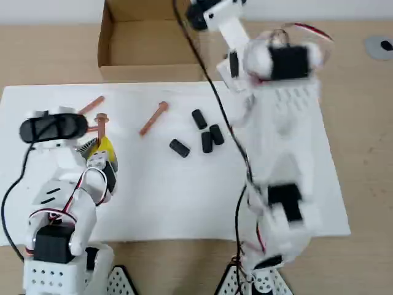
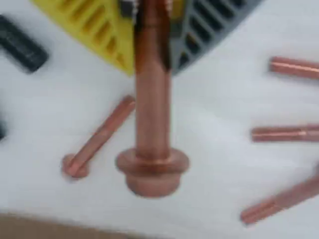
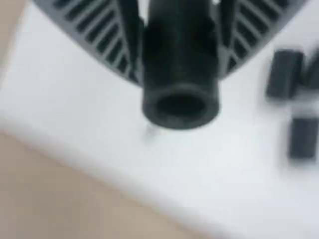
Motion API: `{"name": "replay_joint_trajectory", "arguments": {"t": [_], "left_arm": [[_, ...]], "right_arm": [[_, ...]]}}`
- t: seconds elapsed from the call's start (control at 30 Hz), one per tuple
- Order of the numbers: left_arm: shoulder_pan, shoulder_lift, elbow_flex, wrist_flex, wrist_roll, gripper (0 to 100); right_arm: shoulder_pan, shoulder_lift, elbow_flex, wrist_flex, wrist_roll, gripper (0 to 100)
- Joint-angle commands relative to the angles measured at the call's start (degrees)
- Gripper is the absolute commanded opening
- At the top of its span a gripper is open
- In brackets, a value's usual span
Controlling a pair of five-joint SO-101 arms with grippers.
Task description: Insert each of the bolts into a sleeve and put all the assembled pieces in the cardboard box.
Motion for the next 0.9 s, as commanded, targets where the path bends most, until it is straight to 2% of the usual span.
{"name": "replay_joint_trajectory", "arguments": {"t": [0.0,0.13,0.33,0.4,0.53,0.6,0.67,0.77,0.87], "left_arm": [[0.79,-0.92,-5.54,-1.23,2.29,1],[0.88,-4.62,-6.07,-1.05,-1.05,1],[0.97,-14.11,-5.71,-1.41,-7.30,1],[3.16,-15.69,-5.54,-1.41,-8.62,0],[9.41,-15.78,-5.45,-1.05,-9.41,0],[11.69,-15.78,-5.63,-1.32,-9.41,0],[13.27,-15.78,-6.33,-1.49,-9.41,0],[14.86,-15.87,-9.49,-1.14,-9.41,0],[16.79,-15.87,-18.29,0.62,-9.41,0]], "right_arm": [[-7.08,-25.01,4.53,0.88,-0.53,1.0],[-14.20,-46.99,23.87,0.88,-0.26,1.0],[-14.37,-75.03,67.30,-2.73,-0.18,1.0],[-14.29,-83.30,82.15,-11.60,-0.09,1.0],[-12.26,-97.10,107.47,-40.88,-0.70,1.0],[-13.58,-102.11,117.41,-54.33,-5.45,1.0],[-17.36,-106.42,125.85,-64.00,-15.38,1.0],[-23.08,-111.78,133.14,-67.96,-27.25,0.9],[-28.62,-116.79,137.98,-68.13,-28.75,0.9]]}}
